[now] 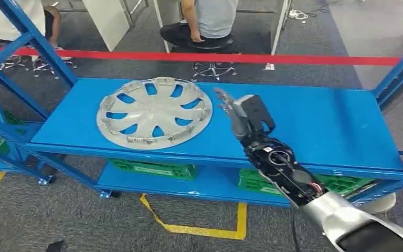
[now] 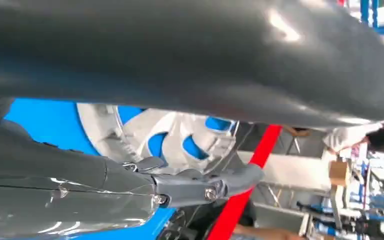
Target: Take the parts from the cabinet and place them on the table.
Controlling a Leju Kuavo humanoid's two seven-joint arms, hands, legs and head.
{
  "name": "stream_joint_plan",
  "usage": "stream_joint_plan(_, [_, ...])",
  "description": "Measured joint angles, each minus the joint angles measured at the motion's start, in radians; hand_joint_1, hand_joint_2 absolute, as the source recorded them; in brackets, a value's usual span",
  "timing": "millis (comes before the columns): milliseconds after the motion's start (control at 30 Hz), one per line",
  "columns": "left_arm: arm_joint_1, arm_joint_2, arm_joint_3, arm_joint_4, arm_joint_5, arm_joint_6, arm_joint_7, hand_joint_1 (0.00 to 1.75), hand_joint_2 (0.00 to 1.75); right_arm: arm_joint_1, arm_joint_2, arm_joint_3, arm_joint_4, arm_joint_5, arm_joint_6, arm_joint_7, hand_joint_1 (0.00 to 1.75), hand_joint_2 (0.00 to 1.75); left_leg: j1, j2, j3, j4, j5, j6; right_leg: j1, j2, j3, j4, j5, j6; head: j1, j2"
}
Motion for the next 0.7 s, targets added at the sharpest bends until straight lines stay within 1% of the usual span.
stream_joint_plan(33, [0.001, 0.000, 0.000, 0.000, 0.000, 0.000, 0.000, 0.00, 0.00, 0.001, 0.000, 0.000, 0.002, 0.000, 0.002, 0.000, 0.00, 0.00, -0.002, 0.000, -0.040, 0.069, -0.017, 0.003, 0.004, -0.010, 0.000, 0.000, -0.001, -0.003, -0.004, 0.000])
stream_joint_plan(67, [0.003, -0.001, 0.000, 0.000, 0.001, 0.000, 0.001, 0.00, 0.00, 0.002, 0.000, 0.000, 0.003, 0.000, 0.004, 0.000, 0.00, 0.00, -0.004, 0.000, -0.058, 0.092, -0.013, 0.007, 0.008, -0.018, 0.000, 0.000, -0.003, -0.006, -0.008, 0.000])
stream_joint_plan(100, [0.004, -0.001, 0.000, 0.000, 0.001, 0.000, 0.001, 0.00, 0.00, 0.002, 0.000, 0.000, 0.004, 0.000, 0.004, 0.001, 0.00, 0.00, -0.007, 0.000, -0.051, 0.067, 0.013, 0.013, 0.012, -0.026, 0.001, 0.000, -0.003, -0.007, -0.011, 0.000])
stream_joint_plan(133, [0.004, -0.001, 0.000, 0.000, 0.001, 0.000, 0.001, 0.00, 0.00, 0.001, 0.001, 0.000, 0.005, 0.000, 0.005, 0.000, 0.00, 0.00, -0.012, 0.002, -0.016, -0.012, 0.061, 0.022, 0.015, -0.034, 0.003, 0.000, -0.004, -0.007, -0.015, 0.000])
stream_joint_plan(167, [0.004, 0.000, 0.000, 0.000, 0.001, 0.000, 0.001, 0.00, 0.00, 0.000, 0.002, 0.000, 0.005, 0.000, 0.005, 0.000, 0.00, 0.00, -0.018, 0.009, 0.029, -0.104, 0.104, 0.032, 0.017, -0.042, 0.005, 0.000, -0.005, -0.008, -0.016, 0.000])
stream_joint_plan(200, [0.004, 0.000, 0.000, 0.000, 0.001, 0.000, 0.001, 0.00, 0.00, -0.002, 0.004, 0.000, 0.005, 0.000, 0.005, 0.000, 0.00, 0.00, -0.029, 0.038, 0.077, -0.195, 0.138, 0.045, 0.017, -0.048, 0.007, 0.000, -0.006, -0.008, -0.019, 0.000])
stream_joint_plan(233, [0.001, 0.002, 0.000, 0.000, 0.001, 0.000, 0.001, 0.00, 0.00, -0.004, 0.005, 0.000, 0.005, 0.000, 0.006, 0.000, 0.00, 0.00, -0.039, 0.058, 0.088, -0.232, 0.127, 0.050, 0.026, -0.054, 0.006, 0.001, -0.009, -0.003, -0.022, 0.000])
stream_joint_plan(267, [0.000, 0.002, 0.000, 0.000, 0.002, 0.000, 0.001, 0.00, 0.00, -0.006, 0.005, 0.000, 0.005, 0.000, 0.006, 0.000, 0.00, 0.00, -0.041, 0.050, 0.086, -0.232, 0.132, 0.051, 0.024, -0.059, 0.005, 0.000, -0.011, 0.001, -0.022, 0.000])
stream_joint_plan(333, [0.001, 0.002, 0.000, 0.000, 0.002, 0.000, 0.001, 0.00, 0.00, -0.006, 0.007, 0.000, 0.005, 0.000, 0.007, 0.000, 0.00, 0.00, -0.044, 0.033, 0.083, -0.232, 0.130, 0.055, 0.022, -0.074, 0.011, -0.004, -0.014, 0.009, -0.021, 0.000])
stream_joint_plan(367, [0.003, 0.002, 0.000, 0.000, 0.002, 0.000, 0.001, 0.00, 0.00, -0.007, 0.009, 0.000, 0.005, 0.000, 0.007, -0.001, 0.00, 0.00, -0.039, 0.024, 0.087, -0.240, 0.134, 0.061, 0.026, -0.080, 0.016, -0.006, -0.016, 0.016, -0.021, 0.000])
stream_joint_plan(400, [0.004, 0.001, 0.000, 0.000, 0.002, 0.001, 0.002, 0.00, 0.00, -0.007, 0.009, 0.000, 0.005, 0.000, 0.007, 0.000, 0.00, 0.00, -0.030, 0.021, 0.094, -0.246, 0.140, 0.065, 0.020, -0.055, 0.005, 0.007, -0.024, 0.024, -0.017, 0.000])
stream_joint_plan(433, [0.005, 0.000, 0.000, 0.000, 0.002, 0.001, 0.002, 0.00, 0.00, -0.010, 0.009, 0.000, 0.006, 0.000, 0.007, -0.001, 0.00, 0.00, -0.029, 0.014, 0.096, -0.247, 0.138, 0.069, 0.019, -0.025, -0.008, 0.047, -0.054, 0.027, -0.012, 0.000])
stream_joint_plan(467, [0.003, 0.000, 0.000, 0.000, 0.002, 0.001, 0.002, 0.00, 0.00, -0.011, 0.009, 0.000, 0.006, 0.000, 0.007, -0.001, 0.00, 0.00, -0.029, 0.009, 0.096, -0.247, 0.140, 0.075, 0.019, -0.012, -0.038, 0.119, -0.094, 0.030, -0.002, 0.000])
stream_joint_plan(500, [0.002, 0.000, 0.000, 0.000, 0.002, 0.001, 0.002, 0.00, 0.00, -0.008, 0.009, 0.000, 0.007, 0.000, 0.007, 0.000, 0.00, 0.00, -0.030, 0.001, 0.096, -0.247, 0.139, 0.076, 0.019, -0.006, -0.077, 0.204, -0.132, 0.032, 0.004, 0.000])
stream_joint_plan(533, [0.003, 0.000, 0.000, 0.000, 0.002, 0.001, 0.002, 0.00, 0.00, -0.005, 0.009, 0.000, 0.010, 0.000, 0.007, 0.000, 0.00, 0.00, -0.031, -0.007, 0.095, -0.246, 0.139, 0.077, 0.019, -0.004, -0.115, 0.284, -0.160, 0.034, 0.008, 0.000])
stream_joint_plan(567, [0.004, 0.000, 0.000, 0.000, 0.001, 0.001, 0.002, 0.00, 0.00, 0.000, 0.009, 0.000, 0.011, 0.000, 0.006, 0.000, 0.00, 0.00, -0.031, -0.017, 0.096, -0.246, 0.139, 0.077, 0.019, -0.003, -0.138, 0.328, -0.167, 0.035, 0.013, 0.000])
stream_joint_plan(600, [0.005, 0.000, 0.000, 0.000, 0.001, 0.001, 0.002, 0.00, 0.00, 0.002, 0.009, 0.000, 0.013, 0.000, 0.005, -0.001, 0.00, 0.00, -0.030, -0.027, 0.097, -0.245, 0.138, 0.076, 0.018, -0.003, -0.134, 0.311, -0.143, 0.035, 0.016, 0.000])
stream_joint_plan(633, [0.006, -0.001, 0.000, 0.000, 0.001, 0.001, 0.002, 0.00, 0.00, 0.002, 0.009, -0.001, 0.013, 0.000, 0.005, 0.000, 0.00, 0.00, -0.030, -0.037, 0.099, -0.244, 0.137, 0.075, 0.017, -0.001, -0.110, 0.253, -0.101, 0.034, 0.022, 0.000])
stream_joint_plan(667, [0.005, -0.002, 0.000, 0.000, 0.001, 0.001, 0.002, 0.00, 0.00, 0.001, 0.009, -0.002, 0.013, 0.001, 0.003, -0.001, 0.00, 0.00, -0.030, -0.047, 0.102, -0.243, 0.135, 0.073, 0.015, 0.003, -0.070, 0.166, -0.051, 0.032, 0.027, 0.000])
stream_joint_plan(700, [0.005, -0.003, 0.000, 0.000, 0.001, 0.001, 0.002, 0.00, 0.00, 0.000, 0.009, -0.003, 0.013, 0.002, 0.001, 0.000, 0.00, 0.00, -0.030, -0.056, 0.104, -0.241, 0.132, 0.069, 0.012, 0.022, -0.028, 0.073, -0.003, 0.029, 0.032, 0.000])
